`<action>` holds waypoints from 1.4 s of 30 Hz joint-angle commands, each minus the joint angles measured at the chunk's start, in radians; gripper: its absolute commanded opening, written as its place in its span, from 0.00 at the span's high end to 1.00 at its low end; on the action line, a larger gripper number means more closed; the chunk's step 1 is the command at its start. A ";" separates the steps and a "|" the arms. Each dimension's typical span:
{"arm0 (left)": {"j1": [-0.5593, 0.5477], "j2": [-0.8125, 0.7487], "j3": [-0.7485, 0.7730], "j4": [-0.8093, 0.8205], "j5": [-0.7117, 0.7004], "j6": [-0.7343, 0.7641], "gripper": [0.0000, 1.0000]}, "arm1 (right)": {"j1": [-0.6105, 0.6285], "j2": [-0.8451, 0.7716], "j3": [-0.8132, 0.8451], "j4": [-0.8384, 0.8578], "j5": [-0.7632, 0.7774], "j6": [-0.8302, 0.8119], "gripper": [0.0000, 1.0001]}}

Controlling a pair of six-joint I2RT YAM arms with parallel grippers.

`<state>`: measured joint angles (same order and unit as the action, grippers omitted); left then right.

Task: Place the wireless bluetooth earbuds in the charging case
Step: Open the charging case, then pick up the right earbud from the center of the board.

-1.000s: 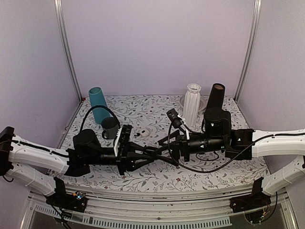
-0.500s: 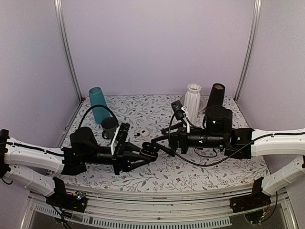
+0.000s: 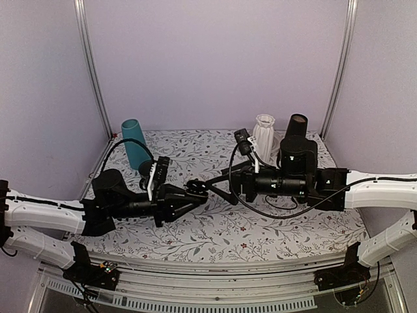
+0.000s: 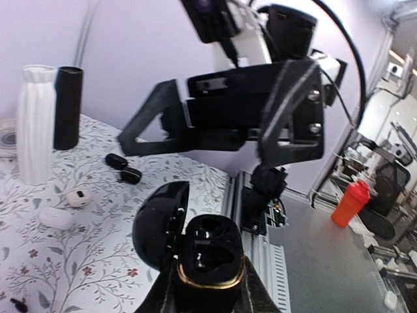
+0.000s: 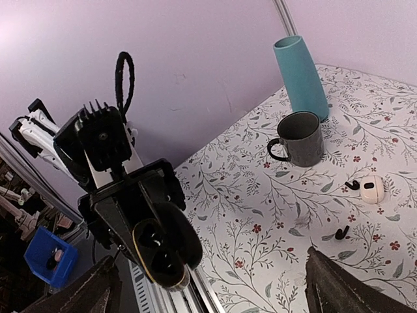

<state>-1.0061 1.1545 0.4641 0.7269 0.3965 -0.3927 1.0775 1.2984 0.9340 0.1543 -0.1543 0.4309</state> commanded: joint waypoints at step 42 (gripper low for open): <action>0.242 -0.496 -0.115 -0.403 -0.395 -0.158 1.00 | -0.022 0.975 0.679 -0.477 0.412 0.125 0.54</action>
<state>-0.7822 0.6552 0.3149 0.3229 -0.0097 -0.5652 1.0470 2.2173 1.5501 -0.2790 0.2005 0.5602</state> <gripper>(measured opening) 0.216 0.484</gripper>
